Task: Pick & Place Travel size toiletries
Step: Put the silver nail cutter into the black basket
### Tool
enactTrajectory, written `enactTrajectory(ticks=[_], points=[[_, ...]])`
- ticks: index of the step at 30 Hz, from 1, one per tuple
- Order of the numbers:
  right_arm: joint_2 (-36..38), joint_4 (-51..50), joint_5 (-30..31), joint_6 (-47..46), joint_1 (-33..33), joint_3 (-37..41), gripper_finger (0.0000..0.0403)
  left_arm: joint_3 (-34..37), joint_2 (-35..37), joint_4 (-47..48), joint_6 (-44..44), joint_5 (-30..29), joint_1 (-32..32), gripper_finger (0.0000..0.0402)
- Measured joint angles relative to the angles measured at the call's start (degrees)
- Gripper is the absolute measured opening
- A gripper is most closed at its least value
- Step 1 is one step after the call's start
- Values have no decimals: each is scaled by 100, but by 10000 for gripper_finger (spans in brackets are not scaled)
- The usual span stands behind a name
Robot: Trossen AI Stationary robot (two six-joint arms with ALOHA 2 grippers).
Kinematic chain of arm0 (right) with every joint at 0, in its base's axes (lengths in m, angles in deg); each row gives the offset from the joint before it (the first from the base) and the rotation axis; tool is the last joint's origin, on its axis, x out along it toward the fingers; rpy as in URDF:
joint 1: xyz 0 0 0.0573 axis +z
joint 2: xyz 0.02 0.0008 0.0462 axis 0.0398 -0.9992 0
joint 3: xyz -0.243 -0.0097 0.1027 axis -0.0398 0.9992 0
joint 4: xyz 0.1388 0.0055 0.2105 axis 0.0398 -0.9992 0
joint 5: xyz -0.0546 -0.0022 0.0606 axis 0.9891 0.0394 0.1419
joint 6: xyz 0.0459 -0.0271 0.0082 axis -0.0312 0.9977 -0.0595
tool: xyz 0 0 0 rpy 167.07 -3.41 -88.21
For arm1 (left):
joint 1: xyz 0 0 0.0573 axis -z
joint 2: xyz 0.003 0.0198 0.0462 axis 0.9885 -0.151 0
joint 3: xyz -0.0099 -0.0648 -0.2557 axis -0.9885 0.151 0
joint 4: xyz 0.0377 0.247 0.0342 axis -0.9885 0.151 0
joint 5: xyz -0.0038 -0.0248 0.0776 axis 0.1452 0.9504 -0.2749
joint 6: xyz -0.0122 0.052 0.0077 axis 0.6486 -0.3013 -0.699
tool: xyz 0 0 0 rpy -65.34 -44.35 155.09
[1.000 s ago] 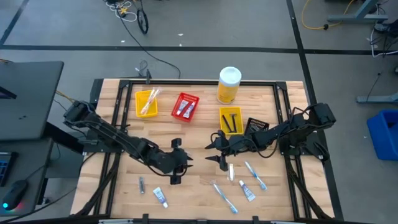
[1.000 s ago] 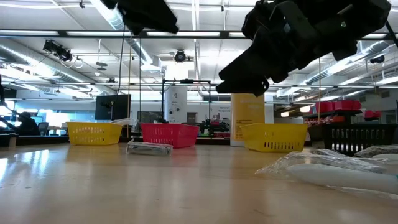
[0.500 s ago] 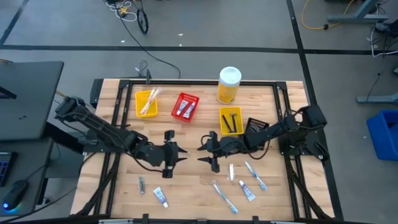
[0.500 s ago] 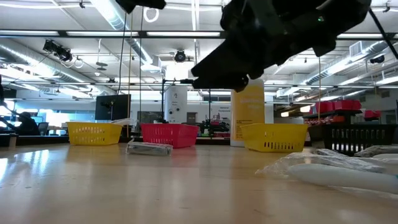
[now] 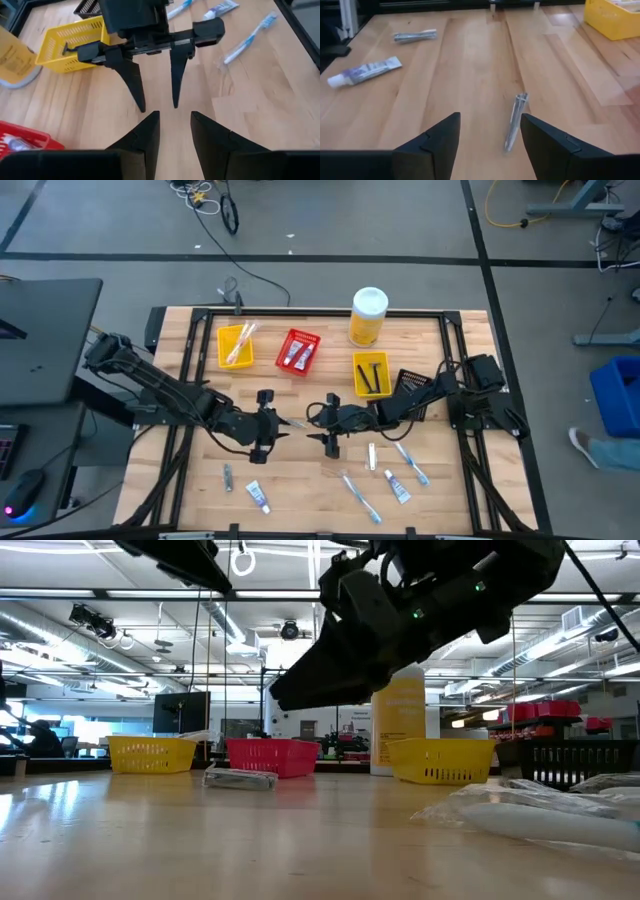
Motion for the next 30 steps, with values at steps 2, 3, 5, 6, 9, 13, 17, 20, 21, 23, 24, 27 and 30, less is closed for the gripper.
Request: enactTrajectory(ticks=[2,3,5,6,9,13,17,20,21,23,24,27,30], points=[[-61,-5,91,-50,-27,-23,215,239,-1,-286,100,-21,-12,118],[-80,-13,87,-60,-43,-23,216,369,-1,-423,98,-42,-22,118],[-120,11,86,-65,-100,-23,218,590,-8,-879,44,-55,-51,118],[-133,12,82,-65,-132,-23,220,691,-6,-1110,-58,-60,-72,118],[-242,113,83,-69,-237,-23,226,905,-6,-1506,-311,-53,-160,118],[-420,220,81,-80,-312,-77,229,960,106,-1531,-396,-23,-336,118],[-665,240,32,36,-333,-321,223,969,349,-1465,-555,-22,-473,118],[-852,228,28,49,-348,-523,218,962,599,-1431,-651,-21,-536,118],[-904,172,51,49,-358,-581,218,962,686,-1440,-649,-20,-548,118],[-1054,132,95,69,-380,-730,219,960,831,-1432,-648,-22,-562,118],[-1125,103,99,70,-407,-770,220,960,899,-1408,-648,-20,-562,118],[-1357,68,85,20,-450,-868,224,960,1076,-1386,-650,-18,-560,118],[-1498,82,85,12,-459,-904,226,962,1195,-1378,-679,-33,-560,118]])
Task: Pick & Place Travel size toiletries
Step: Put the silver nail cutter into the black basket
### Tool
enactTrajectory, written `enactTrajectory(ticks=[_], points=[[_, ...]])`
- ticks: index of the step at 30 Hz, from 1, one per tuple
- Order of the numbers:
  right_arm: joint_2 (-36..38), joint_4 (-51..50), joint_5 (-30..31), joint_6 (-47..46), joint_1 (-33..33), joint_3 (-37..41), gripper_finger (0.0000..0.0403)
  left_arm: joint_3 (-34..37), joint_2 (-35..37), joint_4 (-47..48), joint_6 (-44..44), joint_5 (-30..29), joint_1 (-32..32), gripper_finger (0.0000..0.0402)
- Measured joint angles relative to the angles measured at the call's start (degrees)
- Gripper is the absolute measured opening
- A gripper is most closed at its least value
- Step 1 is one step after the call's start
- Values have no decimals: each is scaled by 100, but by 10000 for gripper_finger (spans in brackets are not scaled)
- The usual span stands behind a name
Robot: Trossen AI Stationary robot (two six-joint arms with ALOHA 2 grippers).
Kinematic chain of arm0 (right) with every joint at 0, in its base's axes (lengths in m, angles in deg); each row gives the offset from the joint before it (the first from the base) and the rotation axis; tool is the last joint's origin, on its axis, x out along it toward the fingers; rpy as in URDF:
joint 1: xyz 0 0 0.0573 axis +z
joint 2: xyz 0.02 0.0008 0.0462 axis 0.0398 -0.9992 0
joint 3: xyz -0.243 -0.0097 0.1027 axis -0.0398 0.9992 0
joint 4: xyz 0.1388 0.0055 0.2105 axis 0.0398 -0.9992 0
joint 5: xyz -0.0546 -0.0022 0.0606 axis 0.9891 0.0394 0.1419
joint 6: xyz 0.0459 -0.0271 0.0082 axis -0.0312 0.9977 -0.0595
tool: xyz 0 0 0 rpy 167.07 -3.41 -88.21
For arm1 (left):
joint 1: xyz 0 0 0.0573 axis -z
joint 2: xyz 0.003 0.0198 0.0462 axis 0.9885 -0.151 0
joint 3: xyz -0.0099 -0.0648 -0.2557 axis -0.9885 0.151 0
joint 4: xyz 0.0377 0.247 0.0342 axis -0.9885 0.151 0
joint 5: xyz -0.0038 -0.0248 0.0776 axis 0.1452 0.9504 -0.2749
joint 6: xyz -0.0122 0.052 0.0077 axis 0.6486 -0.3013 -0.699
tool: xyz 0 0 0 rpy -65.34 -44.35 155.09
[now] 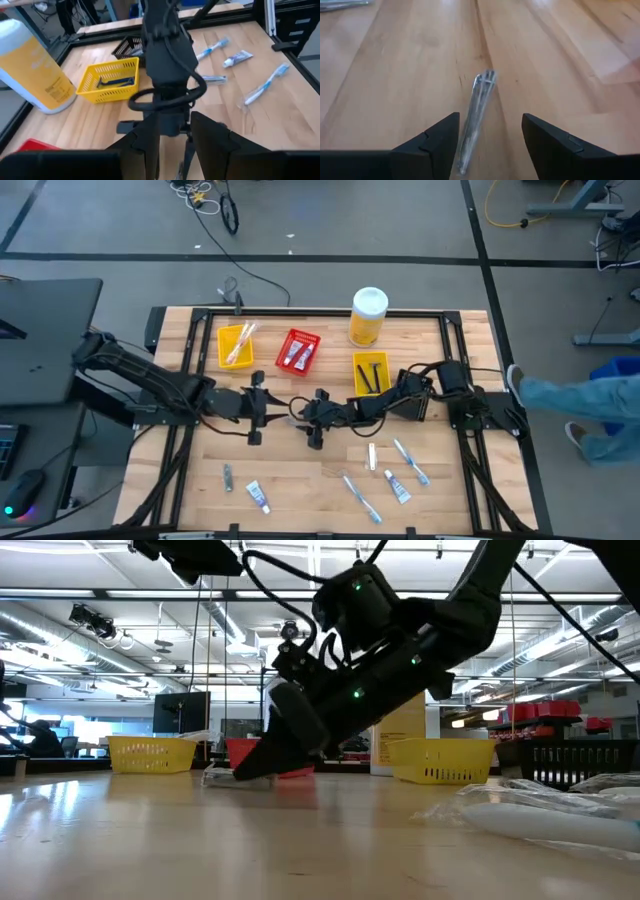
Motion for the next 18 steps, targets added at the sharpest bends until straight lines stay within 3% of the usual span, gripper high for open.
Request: enactTrajectory(ticks=[5,11,18], points=[[-41,-98,3,-69,4,2,202,-2,154,-57,-151,-203,2,118],[-28,-365,35,-76,-2,-13,134,-4,152,-70,-148,-382,0,115],[-17,-458,85,-94,-2,-13,56,-4,126,-81,-102,-101,9,69]])
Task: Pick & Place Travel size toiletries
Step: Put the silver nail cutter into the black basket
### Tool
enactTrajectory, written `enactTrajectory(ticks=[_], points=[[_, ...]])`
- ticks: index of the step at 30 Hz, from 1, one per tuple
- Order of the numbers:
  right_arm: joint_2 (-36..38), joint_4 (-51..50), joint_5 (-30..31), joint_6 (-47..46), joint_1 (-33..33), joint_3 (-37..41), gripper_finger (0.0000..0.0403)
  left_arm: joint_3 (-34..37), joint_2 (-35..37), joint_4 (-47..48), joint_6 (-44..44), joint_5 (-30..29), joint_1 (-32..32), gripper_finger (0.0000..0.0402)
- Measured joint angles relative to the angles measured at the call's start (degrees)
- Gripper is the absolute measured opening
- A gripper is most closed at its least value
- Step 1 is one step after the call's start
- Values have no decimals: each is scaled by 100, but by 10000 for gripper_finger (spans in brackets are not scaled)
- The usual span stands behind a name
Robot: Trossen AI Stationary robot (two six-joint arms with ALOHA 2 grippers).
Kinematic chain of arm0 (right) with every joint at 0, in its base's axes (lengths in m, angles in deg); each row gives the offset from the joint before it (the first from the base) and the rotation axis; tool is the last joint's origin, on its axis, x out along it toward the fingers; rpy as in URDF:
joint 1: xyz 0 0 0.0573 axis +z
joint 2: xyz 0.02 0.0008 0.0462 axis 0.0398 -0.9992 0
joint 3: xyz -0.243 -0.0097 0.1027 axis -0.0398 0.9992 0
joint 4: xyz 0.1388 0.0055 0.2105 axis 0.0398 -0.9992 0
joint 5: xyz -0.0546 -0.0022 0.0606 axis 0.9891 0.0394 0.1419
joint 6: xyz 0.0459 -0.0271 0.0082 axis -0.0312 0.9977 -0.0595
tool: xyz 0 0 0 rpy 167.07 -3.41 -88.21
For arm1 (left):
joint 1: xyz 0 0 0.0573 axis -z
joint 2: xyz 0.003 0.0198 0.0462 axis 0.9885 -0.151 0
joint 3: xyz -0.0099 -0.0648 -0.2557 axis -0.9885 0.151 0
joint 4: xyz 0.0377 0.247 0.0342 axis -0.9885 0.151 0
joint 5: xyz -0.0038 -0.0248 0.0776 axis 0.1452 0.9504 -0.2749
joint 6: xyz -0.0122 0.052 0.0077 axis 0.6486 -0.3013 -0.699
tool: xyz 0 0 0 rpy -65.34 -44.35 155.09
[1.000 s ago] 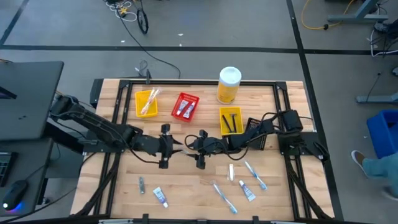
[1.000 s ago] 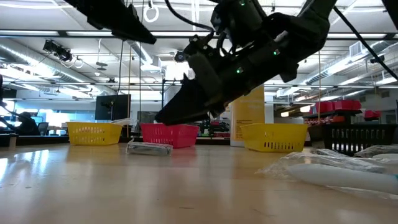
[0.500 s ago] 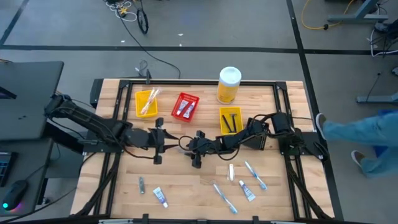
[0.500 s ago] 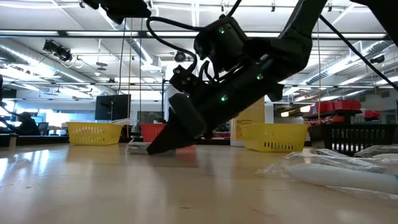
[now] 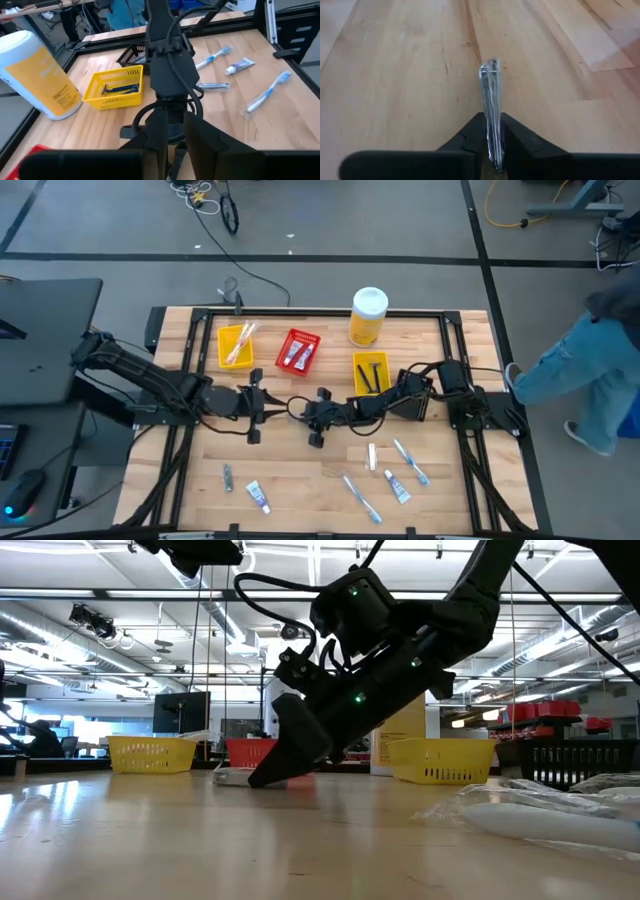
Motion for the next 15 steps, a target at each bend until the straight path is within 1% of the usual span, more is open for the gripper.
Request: enactTrajectory(ticks=[4,8,11,15], points=[[0,-13,73,0,7,4,31,0,0,-290,266,25,2,46],[0,-15,72,0,7,8,27,0,0,-493,301,39,4,42],[-2,-16,70,0,9,9,27,0,0,-498,409,31,4,59],[-4,7,70,0,9,15,27,0,0,-497,406,-37,4,102]])
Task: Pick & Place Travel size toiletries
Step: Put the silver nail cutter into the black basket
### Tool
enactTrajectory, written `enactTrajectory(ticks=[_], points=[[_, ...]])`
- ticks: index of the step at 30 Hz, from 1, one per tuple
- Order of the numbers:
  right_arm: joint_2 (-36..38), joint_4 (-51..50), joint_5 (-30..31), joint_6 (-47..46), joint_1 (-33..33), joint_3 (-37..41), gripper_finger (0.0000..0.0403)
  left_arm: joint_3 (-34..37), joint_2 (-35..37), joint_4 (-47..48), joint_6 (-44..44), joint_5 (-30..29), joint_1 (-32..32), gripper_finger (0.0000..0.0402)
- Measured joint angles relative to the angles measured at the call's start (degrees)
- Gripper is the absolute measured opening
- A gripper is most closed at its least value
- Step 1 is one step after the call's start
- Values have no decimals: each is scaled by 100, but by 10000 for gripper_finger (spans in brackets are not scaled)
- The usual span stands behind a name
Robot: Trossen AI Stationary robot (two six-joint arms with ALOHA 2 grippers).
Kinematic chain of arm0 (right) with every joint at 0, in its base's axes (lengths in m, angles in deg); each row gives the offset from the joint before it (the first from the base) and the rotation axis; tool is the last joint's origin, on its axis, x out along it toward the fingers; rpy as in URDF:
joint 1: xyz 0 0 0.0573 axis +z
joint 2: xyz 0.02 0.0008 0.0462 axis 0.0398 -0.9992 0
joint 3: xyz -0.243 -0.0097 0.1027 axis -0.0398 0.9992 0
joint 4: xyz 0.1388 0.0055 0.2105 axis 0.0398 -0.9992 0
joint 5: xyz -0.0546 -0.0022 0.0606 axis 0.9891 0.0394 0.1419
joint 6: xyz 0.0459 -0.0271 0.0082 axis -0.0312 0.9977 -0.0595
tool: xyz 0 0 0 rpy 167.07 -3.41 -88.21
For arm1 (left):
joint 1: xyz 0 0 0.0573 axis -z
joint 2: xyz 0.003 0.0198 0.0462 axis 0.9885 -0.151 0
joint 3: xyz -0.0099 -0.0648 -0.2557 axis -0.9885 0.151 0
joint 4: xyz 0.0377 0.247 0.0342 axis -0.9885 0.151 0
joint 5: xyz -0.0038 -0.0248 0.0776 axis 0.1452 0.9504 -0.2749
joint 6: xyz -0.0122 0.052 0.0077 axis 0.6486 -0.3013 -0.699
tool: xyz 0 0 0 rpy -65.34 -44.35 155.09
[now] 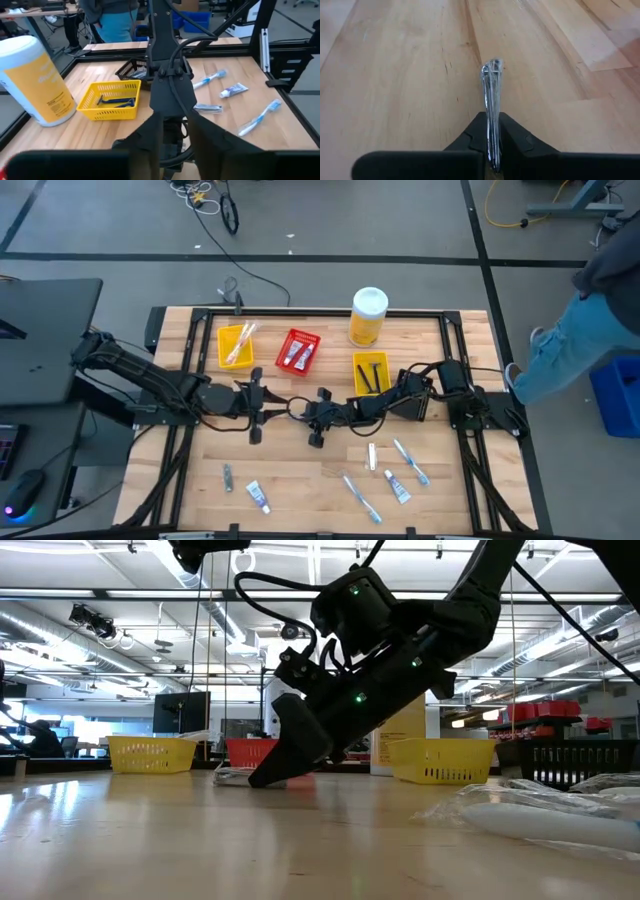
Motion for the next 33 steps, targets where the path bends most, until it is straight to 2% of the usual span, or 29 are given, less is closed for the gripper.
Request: enactTrajectory(ticks=[4,8,11,18,21,24,27,31,33], points=[[-2,17,0,32,2,2,27,0,0,-6,-266,-12,0,142],[-5,23,0,90,2,4,27,0,0,-21,-500,34,0,152],[-3,64,0,108,2,10,27,0,0,17,-538,44,0,130],[354,-395,61,258,31,33,26,-2,0,-50,-298,180,0,34],[641,-752,242,258,53,33,25,-9,0,-203,-148,189,0,21],[934,-1144,638,336,121,33,25,-9,0,-235,-127,267,0,33],[1337,-1493,752,321,201,24,25,-9,0,-243,-130,259,0,62],[1883,-2471,831,-173,268,22,25,-9,0,-255,-317,281,0,101],[2172,-3005,1068,-438,310,20,25,-9,0,-286,-381,289,0,115]])
